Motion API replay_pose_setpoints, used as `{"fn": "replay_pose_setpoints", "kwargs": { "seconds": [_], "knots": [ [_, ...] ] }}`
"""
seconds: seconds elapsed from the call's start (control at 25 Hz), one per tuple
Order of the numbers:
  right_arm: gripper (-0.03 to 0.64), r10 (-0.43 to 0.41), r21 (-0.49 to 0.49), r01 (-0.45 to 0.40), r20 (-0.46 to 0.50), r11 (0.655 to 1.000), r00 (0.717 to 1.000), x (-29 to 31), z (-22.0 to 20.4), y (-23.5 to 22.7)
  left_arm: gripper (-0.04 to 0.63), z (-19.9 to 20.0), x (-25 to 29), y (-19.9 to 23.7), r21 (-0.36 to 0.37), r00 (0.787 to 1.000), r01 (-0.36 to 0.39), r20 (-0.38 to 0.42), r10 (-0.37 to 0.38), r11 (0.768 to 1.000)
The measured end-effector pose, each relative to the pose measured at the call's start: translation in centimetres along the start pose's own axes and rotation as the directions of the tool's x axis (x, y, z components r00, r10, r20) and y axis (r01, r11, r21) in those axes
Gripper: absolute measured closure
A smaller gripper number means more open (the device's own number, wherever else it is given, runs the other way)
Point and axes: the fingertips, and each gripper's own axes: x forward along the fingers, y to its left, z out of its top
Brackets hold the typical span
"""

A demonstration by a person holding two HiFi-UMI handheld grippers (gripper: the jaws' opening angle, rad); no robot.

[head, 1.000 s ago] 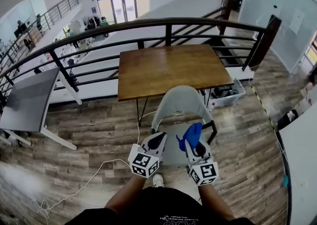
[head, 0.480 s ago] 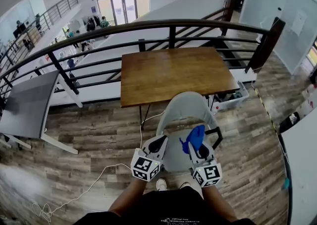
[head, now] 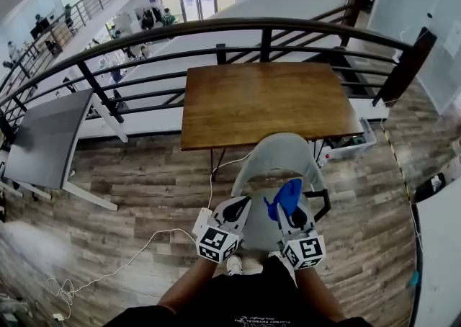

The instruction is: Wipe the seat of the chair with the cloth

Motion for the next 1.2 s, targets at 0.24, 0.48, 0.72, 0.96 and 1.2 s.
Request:
{"fn": "replay_pose_setpoints", "kwargs": {
  "seconds": [0.24,0.48,0.72,0.96,1.2],
  "knots": [
    [0.507,0.082,0.015,-0.082,-0.029,0.997,0.996,2.3,-0.8,-2.6,0.588,-1.1,3.1,1.2,0.005,0.995,-0.095,-0.028,0.095,0.995],
    [0.508,0.175,0.046,-0.172,-0.066,0.984,0.982,4.5,-1.8,-5.2,0.588,-1.6,6.4,1.7,-0.048,0.983,-0.175,-0.066,0.172,0.983],
    [0.507,0.286,0.075,-0.279,-0.122,0.957,0.950,6.4,-4.1,-6.8,0.588,-3.6,8.9,3.2,-0.087,0.961,-0.268,-0.097,0.259,0.960],
    [0.507,0.404,0.095,-0.393,-0.181,0.915,0.897,8.5,-7.5,-7.0,0.588,-6.1,9.0,6.8,-0.138,0.911,-0.410,-0.121,0.395,0.902],
    [0.508,0.423,0.120,-0.406,-0.233,0.906,0.876,11.6,-11.4,-6.9,0.588,-9.4,9.7,9.9,-0.186,0.896,-0.440,-0.162,0.414,0.879]
  ]
}}
